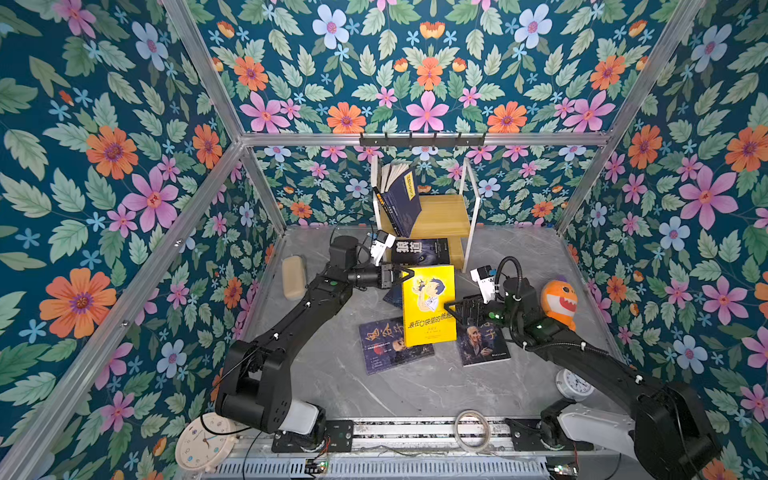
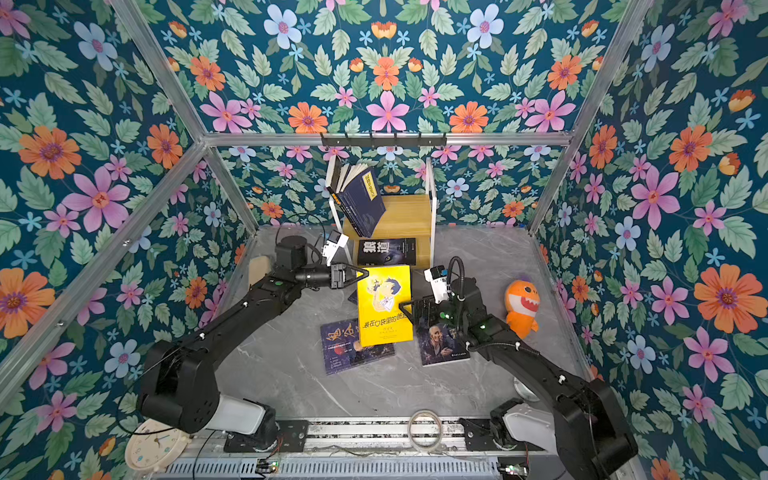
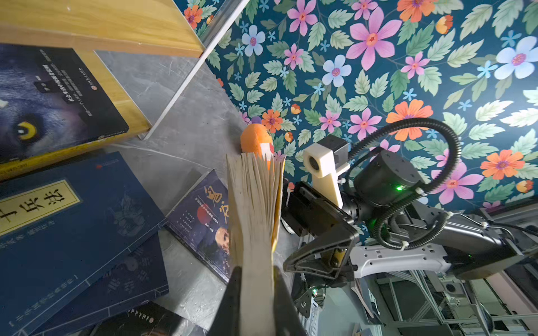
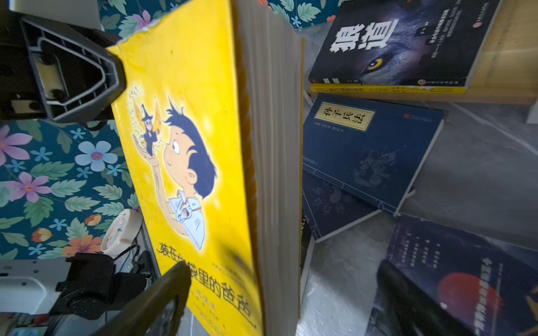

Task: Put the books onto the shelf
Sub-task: 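Grasp the yellow book's edges with both grippers and lift it upright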

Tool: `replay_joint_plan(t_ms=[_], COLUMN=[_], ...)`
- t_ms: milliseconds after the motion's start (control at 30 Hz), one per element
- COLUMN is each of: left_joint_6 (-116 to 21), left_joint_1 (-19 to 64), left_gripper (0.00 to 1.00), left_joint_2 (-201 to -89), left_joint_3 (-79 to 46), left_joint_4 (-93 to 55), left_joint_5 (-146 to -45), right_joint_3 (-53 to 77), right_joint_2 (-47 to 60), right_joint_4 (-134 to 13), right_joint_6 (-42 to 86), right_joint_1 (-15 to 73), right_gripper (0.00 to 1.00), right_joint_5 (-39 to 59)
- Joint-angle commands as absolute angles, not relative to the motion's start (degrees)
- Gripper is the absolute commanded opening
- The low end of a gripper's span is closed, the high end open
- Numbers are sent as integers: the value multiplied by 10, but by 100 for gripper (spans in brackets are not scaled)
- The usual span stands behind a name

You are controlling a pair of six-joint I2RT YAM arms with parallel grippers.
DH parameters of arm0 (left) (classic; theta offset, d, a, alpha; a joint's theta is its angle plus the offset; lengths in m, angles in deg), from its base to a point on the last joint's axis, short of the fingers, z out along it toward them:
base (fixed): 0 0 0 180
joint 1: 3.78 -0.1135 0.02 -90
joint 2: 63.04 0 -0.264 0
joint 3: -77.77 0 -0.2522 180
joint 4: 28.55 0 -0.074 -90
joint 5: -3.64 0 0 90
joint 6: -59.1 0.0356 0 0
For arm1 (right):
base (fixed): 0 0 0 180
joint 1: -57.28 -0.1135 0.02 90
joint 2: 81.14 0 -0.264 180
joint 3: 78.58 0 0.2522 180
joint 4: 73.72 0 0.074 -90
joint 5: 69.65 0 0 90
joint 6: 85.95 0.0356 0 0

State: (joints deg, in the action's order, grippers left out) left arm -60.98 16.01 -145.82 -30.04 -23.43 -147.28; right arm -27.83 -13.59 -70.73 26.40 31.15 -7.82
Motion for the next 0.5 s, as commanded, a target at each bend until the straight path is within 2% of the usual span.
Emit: replay_joint_plan(t_ms=[0,233,400,467], left_joint_6=[-655,-702,-702,-706], left_joint_1=[146,128,119,114], left_gripper=[0,0,0,0], left_joint_2=[-1448,-1432,-1421,-1417], left_joint_3=[-311,-332,-341,-347], left_joint_4=[-317,-401,-408,-415], left_joint_5=[-1522,-1565,-1568,-1567], right_joint_3=[-277,-270,-256,-248], right_joint_2=[-127,-74,-30,-17], right_joint_4=[-772,-854,-920,-940], right_joint_6=[280,287,301,305], right_joint_1=[311,311,311,311], right_gripper=[99,99,99,96], right_joint_5=[-116,-196,-269,-293])
